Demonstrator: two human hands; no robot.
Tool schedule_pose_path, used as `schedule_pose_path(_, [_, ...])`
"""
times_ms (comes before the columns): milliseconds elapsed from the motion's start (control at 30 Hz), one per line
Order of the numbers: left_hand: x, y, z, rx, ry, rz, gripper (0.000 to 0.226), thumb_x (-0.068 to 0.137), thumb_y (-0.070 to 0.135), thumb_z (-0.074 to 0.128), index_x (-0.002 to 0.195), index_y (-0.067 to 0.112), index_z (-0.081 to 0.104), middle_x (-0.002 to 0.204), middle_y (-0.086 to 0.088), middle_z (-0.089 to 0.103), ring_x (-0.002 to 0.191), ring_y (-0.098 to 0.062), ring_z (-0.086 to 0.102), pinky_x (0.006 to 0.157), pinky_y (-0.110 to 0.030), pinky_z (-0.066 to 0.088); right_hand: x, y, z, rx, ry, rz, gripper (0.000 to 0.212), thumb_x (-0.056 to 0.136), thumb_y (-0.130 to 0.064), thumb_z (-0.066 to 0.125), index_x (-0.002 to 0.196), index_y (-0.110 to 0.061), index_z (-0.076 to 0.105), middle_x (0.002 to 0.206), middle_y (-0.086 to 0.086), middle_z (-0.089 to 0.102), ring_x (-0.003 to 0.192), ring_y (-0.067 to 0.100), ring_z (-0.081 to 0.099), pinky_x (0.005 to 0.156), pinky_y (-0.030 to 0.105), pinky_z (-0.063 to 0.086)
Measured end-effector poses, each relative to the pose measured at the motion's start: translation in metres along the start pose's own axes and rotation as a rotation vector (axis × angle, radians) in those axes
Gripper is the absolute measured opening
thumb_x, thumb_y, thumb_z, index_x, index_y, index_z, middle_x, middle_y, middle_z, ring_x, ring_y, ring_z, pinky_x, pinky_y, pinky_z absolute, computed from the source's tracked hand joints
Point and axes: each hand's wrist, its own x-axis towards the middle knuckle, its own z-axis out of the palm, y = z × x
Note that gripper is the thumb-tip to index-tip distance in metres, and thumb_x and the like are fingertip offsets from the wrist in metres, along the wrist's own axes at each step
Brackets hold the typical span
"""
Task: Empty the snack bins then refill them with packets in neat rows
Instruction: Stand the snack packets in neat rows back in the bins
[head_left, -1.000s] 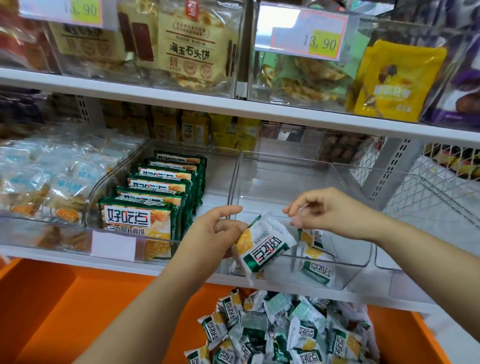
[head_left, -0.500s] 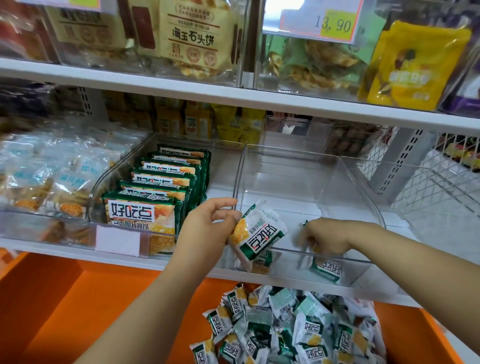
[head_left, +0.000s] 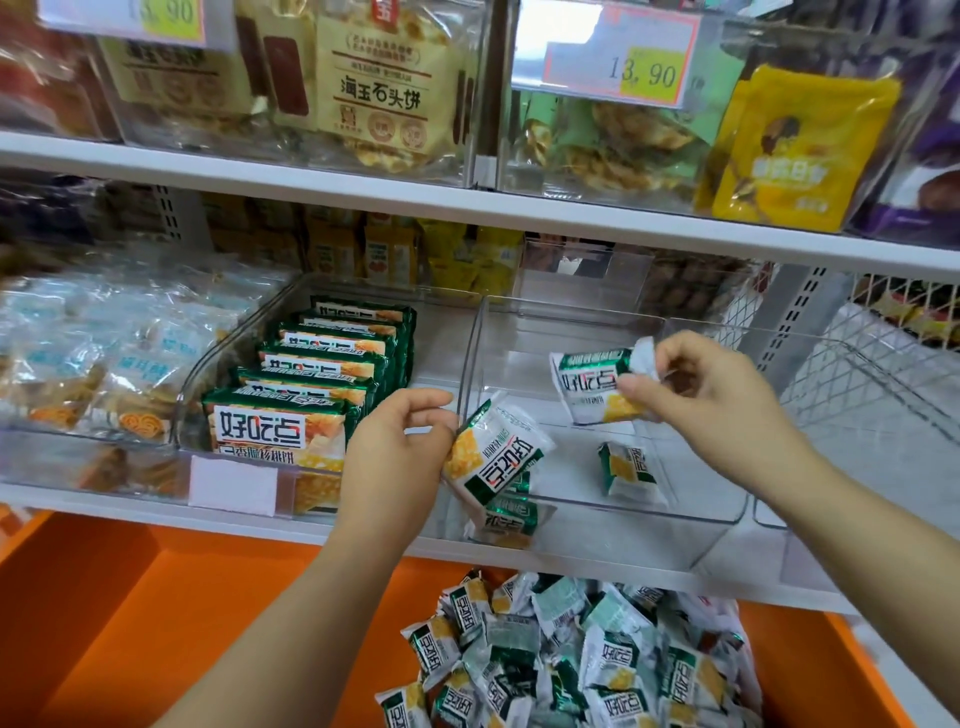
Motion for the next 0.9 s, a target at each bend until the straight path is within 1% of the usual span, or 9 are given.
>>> schedule_pose_path(133, [-0.003, -0.002, 0.0, -0.025, 0.074, -0.002, 0.024, 0.094, 0.008, 0.056, 0.086, 0.03, 0.058, 0.089, 0.004, 0.067, 0.075, -0.019, 0.063, 0.067, -0.045, 0.055, -0.033, -0.023, 0.02, 0.606, -0.071, 0.177, 0.028, 0.071, -0.027, 0.068, 0.092, -0.016, 0.053, 0.071, -0.001, 0.066, 0.058, 0.009, 0.058, 0.062, 0.03, 0.047])
schedule_pose_path(267, [-0.002, -0.005, -0.001, -0.094, 0.106, -0.011, 0.024, 0.095, 0.005, 0.054, 0.087, 0.027, 0.059, 0.095, -0.003, 0.067, 0.081, -0.014, 0.065, 0.056, -0.025, 0.055, -0.047, -0.032, 0.033, 0.759, 0.043, 0.239, 0.035, 0.086, -0.013, 0.061, 0.117, -0.026, 0.051, 0.068, -0.015, 0.069, 0.063, 0.004, 0.064, 0.065, 0.03, 0.051])
schedule_pose_path(400, [-0.002, -0.004, -0.002, -0.123, 0.122, -0.032, 0.022, 0.094, 0.005, 0.054, 0.089, 0.026, 0.06, 0.096, -0.006, 0.067, 0.078, -0.013, 0.064, 0.059, -0.031, 0.056, -0.062, -0.046, 0.048, 0.904, -0.048, 0.273, 0.046, 0.072, -0.024, 0.064, 0.117, -0.029, 0.055, 0.095, 0.003, 0.071, 0.075, 0.017, 0.071, 0.068, 0.034, 0.055])
schedule_pose_path(467, [-0.003, -0.003, -0.002, -0.09, 0.117, -0.005, 0.025, 0.094, 0.003, 0.054, 0.089, 0.027, 0.06, 0.096, -0.003, 0.067, 0.08, -0.016, 0.065, 0.067, -0.04, 0.057, -0.071, -0.045, 0.066, 0.872, -0.119, 0.31, 0.038, 0.077, -0.022, 0.065, 0.115, -0.026, 0.058, 0.095, 0.006, 0.072, 0.081, 0.021, 0.072, 0.07, 0.035, 0.057])
schedule_pose_path(567, [-0.009, 0.0, 0.003, -0.037, 0.08, 0.019, 0.027, 0.093, 0.003, 0.054, 0.089, 0.028, 0.061, 0.087, 0.0, 0.068, 0.071, -0.017, 0.064, 0.062, -0.034, 0.055, -0.076, -0.04, 0.088, 0.778, -0.045, 0.345, 0.023, 0.089, -0.019, 0.061, 0.109, -0.029, 0.058, 0.094, 0.001, 0.073, 0.084, 0.022, 0.071, 0.078, 0.043, 0.058])
schedule_pose_path(633, [-0.014, -0.001, 0.006, -0.061, 0.019, -0.008, 0.029, 0.095, 0.003, 0.049, 0.09, 0.027, 0.064, 0.082, -0.002, 0.072, 0.072, -0.027, 0.066, 0.065, -0.041, 0.056, -0.074, -0.041, 0.094, 0.778, 0.007, 0.351, 0.021, 0.088, -0.023, 0.062, 0.108, -0.03, 0.058, 0.098, -0.001, 0.072, 0.089, 0.022, 0.07, 0.083, 0.047, 0.057])
schedule_pose_path(733, [-0.016, 0.008, 0.008, -0.203, -0.07, -0.113, 0.028, 0.1, 0.01, 0.043, 0.097, 0.025, 0.067, 0.093, 0.001, 0.074, 0.084, -0.018, 0.069, 0.07, -0.036, 0.056, -0.067, -0.042, 0.094, 0.816, 0.058, 0.35, 0.02, 0.089, -0.02, 0.062, 0.109, -0.023, 0.059, 0.093, -0.003, 0.073, 0.09, 0.021, 0.07, 0.083, 0.044, 0.056])
schedule_pose_path(833, [-0.017, 0.021, 0.005, -0.433, -0.192, -0.26, 0.024, 0.099, 0.028, 0.046, 0.117, 0.02, 0.06, 0.103, -0.002, 0.068, 0.08, -0.015, 0.065, 0.069, -0.034, 0.054, -0.06, -0.04, 0.088, 0.788, 0.085, 0.326, 0.018, 0.089, -0.021, 0.062, 0.106, -0.021, 0.06, 0.089, 0.001, 0.073, 0.084, 0.023, 0.07, 0.073, 0.039, 0.056])
schedule_pose_path(900, [-0.016, 0.02, 0.004, -0.368, -0.262, -0.231, 0.045, 0.087, 0.053, 0.056, 0.126, 0.031, 0.052, 0.105, 0.004, 0.067, 0.091, -0.015, 0.066, 0.075, -0.034, 0.054, -0.058, -0.039, 0.086, 0.774, 0.092, 0.31, 0.016, 0.089, -0.02, 0.062, 0.105, -0.019, 0.06, 0.088, 0.005, 0.073, 0.082, 0.025, 0.069, 0.07, 0.039, 0.055])
